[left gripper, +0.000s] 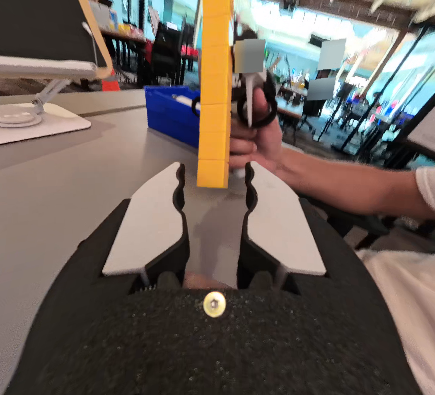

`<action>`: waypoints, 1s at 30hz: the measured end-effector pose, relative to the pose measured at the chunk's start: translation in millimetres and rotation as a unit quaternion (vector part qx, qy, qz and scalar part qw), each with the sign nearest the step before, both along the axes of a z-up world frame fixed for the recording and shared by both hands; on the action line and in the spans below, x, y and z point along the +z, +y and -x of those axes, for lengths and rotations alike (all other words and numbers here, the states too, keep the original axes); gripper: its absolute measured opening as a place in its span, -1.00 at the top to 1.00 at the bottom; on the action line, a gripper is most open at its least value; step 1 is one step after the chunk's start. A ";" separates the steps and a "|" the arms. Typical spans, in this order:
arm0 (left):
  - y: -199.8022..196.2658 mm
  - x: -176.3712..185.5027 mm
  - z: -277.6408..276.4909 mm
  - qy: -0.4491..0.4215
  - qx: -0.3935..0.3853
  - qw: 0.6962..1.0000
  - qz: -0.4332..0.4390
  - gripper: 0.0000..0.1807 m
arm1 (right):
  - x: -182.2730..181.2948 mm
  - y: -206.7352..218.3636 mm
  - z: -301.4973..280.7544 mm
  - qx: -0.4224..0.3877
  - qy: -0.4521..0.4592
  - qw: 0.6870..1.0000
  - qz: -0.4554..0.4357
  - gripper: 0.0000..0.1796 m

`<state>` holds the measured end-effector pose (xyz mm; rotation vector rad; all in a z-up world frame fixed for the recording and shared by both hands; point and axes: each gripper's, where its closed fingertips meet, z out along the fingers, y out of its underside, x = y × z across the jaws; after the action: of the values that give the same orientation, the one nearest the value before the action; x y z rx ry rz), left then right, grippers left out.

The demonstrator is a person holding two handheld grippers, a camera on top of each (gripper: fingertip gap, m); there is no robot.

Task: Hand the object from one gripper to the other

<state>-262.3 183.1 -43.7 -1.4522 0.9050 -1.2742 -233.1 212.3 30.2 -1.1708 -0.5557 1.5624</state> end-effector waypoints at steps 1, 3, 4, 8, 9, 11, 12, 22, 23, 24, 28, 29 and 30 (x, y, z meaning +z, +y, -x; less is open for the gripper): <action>0.7 5.8 0.1 -0.027 0.006 1.000 0.008 0.46 | 2.5 3.6 -3.6 -0.005 0.030 0.999 0.018 0.78; -1.2 14.5 -1.5 -0.059 0.006 0.998 0.017 0.45 | 4.8 6.8 -6.3 -0.001 0.079 0.996 0.047 0.78; -1.0 18.1 -2.3 -0.070 0.010 0.997 0.019 0.45 | 6.1 6.5 -6.1 0.008 0.103 0.993 0.060 0.77; 0.9 27.9 -2.4 -0.096 0.011 0.995 0.019 0.68 | 4.4 8.4 -1.8 0.016 0.160 0.982 0.100 0.77; 0.8 30.4 -0.5 -0.106 0.006 0.994 0.019 0.74 | 3.6 8.7 -1.8 0.012 0.164 0.981 0.099 0.77; 3.2 32.5 3.2 -0.121 0.003 0.992 0.032 0.74 | 1.0 9.0 -0.7 0.011 0.156 0.983 0.099 0.78; 3.1 33.2 4.9 -0.126 -0.001 0.991 0.037 0.75 | 0.4 8.2 0.0 0.011 0.152 0.984 0.095 0.77; 14.6 38.0 20.3 -0.119 0.055 0.991 -0.004 0.75 | -10.5 17.4 0.0 -0.066 0.009 0.998 0.019 0.50; 19.6 36.6 24.1 -0.106 0.073 0.992 -0.017 0.75 | -16.9 21.2 -2.0 -0.086 -0.032 0.996 0.006 0.46; 26.0 33.5 28.2 -0.085 0.098 0.991 -0.035 0.75 | -25.0 26.4 -5.2 -0.111 -0.079 0.991 -0.006 0.40; 52.7 14.9 45.9 0.046 0.204 0.966 -0.149 0.76 | -48.0 48.9 -23.2 -0.248 -0.278 0.925 -0.080 0.14; 55.5 12.3 48.0 0.072 0.217 0.958 -0.175 0.75 | -49.5 51.9 -25.1 -0.289 -0.333 0.889 -0.125 0.03; 57.0 9.8 48.2 0.092 0.221 0.952 -0.191 0.75 | -50.0 49.6 -22.7 -0.318 -0.388 0.845 -0.188 0.03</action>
<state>-310.6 240.0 -33.9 -1.3724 0.8300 -0.6025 -210.5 261.9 -19.8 -1.4559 -0.8350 0.3423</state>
